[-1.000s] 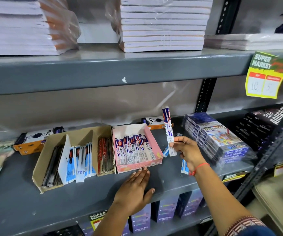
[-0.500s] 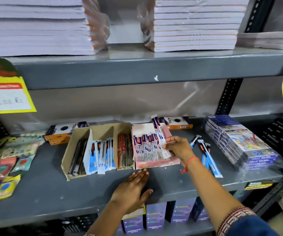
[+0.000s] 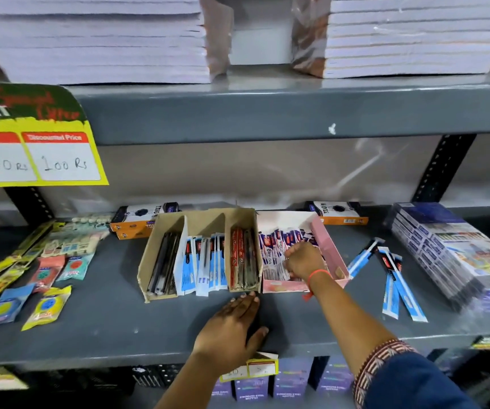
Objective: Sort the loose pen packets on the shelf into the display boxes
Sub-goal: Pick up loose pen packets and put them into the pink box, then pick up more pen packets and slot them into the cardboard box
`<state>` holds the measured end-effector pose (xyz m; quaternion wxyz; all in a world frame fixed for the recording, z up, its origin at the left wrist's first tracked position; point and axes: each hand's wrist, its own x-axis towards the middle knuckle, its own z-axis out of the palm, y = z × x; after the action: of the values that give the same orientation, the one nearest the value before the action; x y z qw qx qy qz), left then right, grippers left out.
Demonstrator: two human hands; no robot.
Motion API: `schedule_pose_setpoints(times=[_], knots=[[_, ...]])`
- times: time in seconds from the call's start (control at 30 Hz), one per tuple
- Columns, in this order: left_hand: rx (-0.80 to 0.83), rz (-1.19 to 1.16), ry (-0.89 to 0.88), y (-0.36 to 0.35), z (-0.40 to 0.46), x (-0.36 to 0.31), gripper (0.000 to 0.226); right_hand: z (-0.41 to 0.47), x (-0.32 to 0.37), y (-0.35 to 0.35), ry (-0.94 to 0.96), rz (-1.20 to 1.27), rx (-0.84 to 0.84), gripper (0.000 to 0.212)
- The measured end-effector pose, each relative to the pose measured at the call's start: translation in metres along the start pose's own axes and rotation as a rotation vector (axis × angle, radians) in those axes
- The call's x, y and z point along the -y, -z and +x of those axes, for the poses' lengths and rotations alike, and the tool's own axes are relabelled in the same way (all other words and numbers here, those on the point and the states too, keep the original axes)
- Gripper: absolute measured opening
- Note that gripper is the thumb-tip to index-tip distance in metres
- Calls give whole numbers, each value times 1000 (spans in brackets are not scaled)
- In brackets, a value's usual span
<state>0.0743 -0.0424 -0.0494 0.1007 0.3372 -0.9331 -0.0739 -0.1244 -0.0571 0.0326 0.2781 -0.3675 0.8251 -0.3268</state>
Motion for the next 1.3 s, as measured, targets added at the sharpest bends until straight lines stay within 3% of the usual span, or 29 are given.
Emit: schedule_pose_setpoints(times=[0.3,0.53,0.73,1.17,1.3], knots=[[4,4,-1,-1,0,1,65,4,-4,2,45,-129,-6,15],[46,17,-5,2,0,-4,62,-7,-27,40,29,32,-356,34],[106,28,-53,-2,4,-30,60,-14,-76,83,-139,17,-535,28],[130,44,-138,-16,36,-82,59,-31,-129,112,-337,-256,-429,36],[143,43,-207,-18,49,-100,58,-24,-134,117,-332,-189,-402,33]])
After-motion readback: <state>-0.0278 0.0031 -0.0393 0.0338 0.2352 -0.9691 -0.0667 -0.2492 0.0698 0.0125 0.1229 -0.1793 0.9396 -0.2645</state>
